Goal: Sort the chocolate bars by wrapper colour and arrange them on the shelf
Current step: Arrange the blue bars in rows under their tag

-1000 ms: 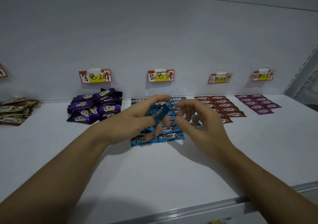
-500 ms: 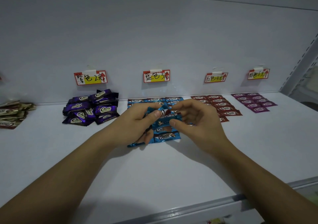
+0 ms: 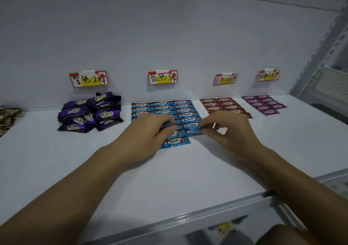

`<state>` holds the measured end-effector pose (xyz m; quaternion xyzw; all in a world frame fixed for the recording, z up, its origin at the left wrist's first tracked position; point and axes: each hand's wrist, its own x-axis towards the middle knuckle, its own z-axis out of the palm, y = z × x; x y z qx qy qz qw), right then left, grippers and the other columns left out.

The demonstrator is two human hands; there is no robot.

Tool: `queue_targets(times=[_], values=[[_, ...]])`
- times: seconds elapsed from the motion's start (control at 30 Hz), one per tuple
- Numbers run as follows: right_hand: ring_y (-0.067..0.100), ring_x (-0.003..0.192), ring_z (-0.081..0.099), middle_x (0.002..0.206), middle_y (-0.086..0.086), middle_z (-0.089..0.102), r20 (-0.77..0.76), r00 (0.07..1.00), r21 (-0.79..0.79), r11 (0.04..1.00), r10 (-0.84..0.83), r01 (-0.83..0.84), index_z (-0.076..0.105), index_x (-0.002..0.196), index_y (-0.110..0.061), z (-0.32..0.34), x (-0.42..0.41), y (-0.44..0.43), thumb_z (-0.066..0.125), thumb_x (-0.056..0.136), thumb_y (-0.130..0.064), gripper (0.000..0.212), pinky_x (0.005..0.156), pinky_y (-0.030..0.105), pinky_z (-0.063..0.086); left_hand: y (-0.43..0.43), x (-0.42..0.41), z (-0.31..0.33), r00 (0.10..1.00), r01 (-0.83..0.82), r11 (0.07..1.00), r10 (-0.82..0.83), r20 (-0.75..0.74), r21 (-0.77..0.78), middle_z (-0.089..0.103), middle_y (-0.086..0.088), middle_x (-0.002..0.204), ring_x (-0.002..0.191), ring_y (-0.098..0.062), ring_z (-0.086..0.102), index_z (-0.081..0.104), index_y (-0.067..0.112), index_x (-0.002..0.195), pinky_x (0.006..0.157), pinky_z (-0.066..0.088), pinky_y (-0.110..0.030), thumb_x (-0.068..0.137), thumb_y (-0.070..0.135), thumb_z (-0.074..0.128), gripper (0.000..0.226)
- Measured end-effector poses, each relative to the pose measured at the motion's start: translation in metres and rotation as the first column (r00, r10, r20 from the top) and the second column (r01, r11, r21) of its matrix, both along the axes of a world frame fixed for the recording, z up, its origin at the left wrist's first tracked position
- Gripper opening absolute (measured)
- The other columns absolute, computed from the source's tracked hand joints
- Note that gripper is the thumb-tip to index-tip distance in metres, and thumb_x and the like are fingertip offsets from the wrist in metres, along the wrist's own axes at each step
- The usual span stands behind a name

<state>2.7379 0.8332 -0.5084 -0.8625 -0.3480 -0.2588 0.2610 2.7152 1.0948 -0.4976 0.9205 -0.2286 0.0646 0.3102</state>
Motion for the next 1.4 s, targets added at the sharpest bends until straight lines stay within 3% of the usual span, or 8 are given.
queue_targets(times=[0.27, 0.33, 0.5, 0.8, 1.1, 1.2, 1.3, 1.4], values=[[0.011, 0.088, 0.066, 0.096, -0.002, 0.074, -0.051, 0.998, -0.061, 0.998, 0.027, -0.030, 0.080, 0.097, -0.018, -0.011, -0.008, -0.002, 0.082, 0.081, -0.024, 0.017, 0.070, 0.026, 0.055, -0.007, 0.000, -0.003, 0.989, 0.048, 0.945, -0.089, 0.114, 0.324, 0.062, 0.006, 0.128, 0.115, -0.015, 0.056, 0.062, 0.025, 0.129, 0.100, 0.047, -0.034, 0.105, 0.030, 0.048, 0.029], [0.009, 0.088, 0.066, 0.096, -0.003, 0.074, -0.084, 0.996, -0.070, 0.997, 0.027, -0.033, 0.080, 0.096, -0.020, -0.012, -0.010, -0.002, 0.081, 0.081, -0.027, 0.017, 0.070, 0.026, 0.056, -0.007, -0.001, -0.005, 0.985, 0.060, 0.938, -0.111, 0.134, 0.340, 0.059, 0.007, 0.128, 0.116, -0.014, 0.055, 0.062, 0.026, 0.130, 0.100, 0.047, -0.034, 0.105, 0.030, 0.047, 0.029], [0.001, 0.089, 0.064, 0.097, -0.007, 0.074, -0.151, 0.988, -0.081, 0.996, -0.034, 0.022, 0.079, 0.097, -0.022, -0.012, -0.012, -0.001, 0.078, 0.083, -0.028, 0.015, 0.069, 0.005, 0.041, -0.005, -0.002, -0.006, 0.983, 0.082, 0.920, -0.139, 0.123, 0.383, 0.056, 0.011, 0.128, 0.116, -0.012, 0.054, 0.062, 0.029, 0.130, 0.099, 0.048, -0.032, 0.106, 0.034, 0.046, 0.030], [0.001, 0.087, 0.064, 0.091, -0.010, 0.073, -0.211, 0.966, -0.085, 0.987, -0.149, 0.134, 0.079, 0.091, -0.022, -0.015, -0.008, -0.003, 0.077, 0.084, -0.026, 0.008, 0.062, 0.008, 0.045, -0.005, -0.003, -0.006, 0.978, 0.104, 0.923, -0.162, 0.129, 0.370, 0.059, 0.011, 0.124, 0.112, -0.012, 0.056, 0.065, 0.028, 0.127, 0.097, 0.049, -0.034, 0.106, 0.033, 0.047, 0.028], [-0.002, 0.088, 0.063, 0.092, -0.009, 0.074, -0.212, 0.966, -0.088, 0.988, -0.145, 0.129, 0.078, 0.091, -0.022, -0.015, -0.010, -0.002, 0.077, 0.085, -0.027, 0.008, 0.063, 0.007, 0.046, -0.005, -0.002, -0.004, 0.980, 0.105, 0.913, -0.163, 0.117, 0.395, 0.058, 0.012, 0.128, 0.115, -0.010, 0.055, 0.062, 0.030, 0.132, 0.099, 0.048, -0.030, 0.106, 0.035, 0.045, 0.032], [-0.003, 0.089, 0.063, 0.093, -0.009, 0.074, -0.224, 0.965, -0.083, 0.989, -0.140, 0.124, 0.078, 0.093, -0.022, -0.015, -0.009, -0.003, 0.078, 0.085, -0.028, 0.010, 0.062, 0.007, 0.045, -0.006, -0.002, -0.004, 0.984, 0.099, 0.936, -0.142, 0.104, 0.337, 0.059, 0.011, 0.126, 0.112, -0.008, 0.054, 0.063, 0.029, 0.130, 0.098, 0.048, -0.029, 0.105, 0.034, 0.047, 0.030], [-0.008, 0.092, 0.061, 0.097, -0.008, 0.074, -0.227, 0.965, -0.020, 0.991, -0.132, 0.130, 0.077, 0.098, -0.020, -0.015, -0.010, -0.002, 0.078, 0.085, -0.026, 0.014, 0.066, 0.005, 0.045, -0.007, -0.001, -0.003, 0.988, 0.073, 0.991, -0.088, 0.126, 0.115, 0.066, 0.011, 0.120, 0.103, -0.003, 0.057, 0.067, 0.027, 0.125, 0.090, 0.051, -0.025, 0.102, 0.033, 0.053, 0.028], [-0.002, 0.088, 0.062, 0.093, -0.005, 0.074, -0.204, 0.975, 0.099, 0.988, -0.093, 0.115, 0.075, 0.101, -0.019, -0.009, -0.011, 0.006, 0.077, 0.087, -0.022, 0.015, 0.062, 0.007, 0.044, -0.004, -0.001, -0.003, 0.999, 0.045, 0.994, -0.047, -0.017, -0.096, 0.063, 0.014, 0.128, 0.105, -0.003, 0.064, 0.060, 0.036, 0.132, 0.082, 0.059, -0.027, 0.096, 0.046, 0.054, 0.038]])
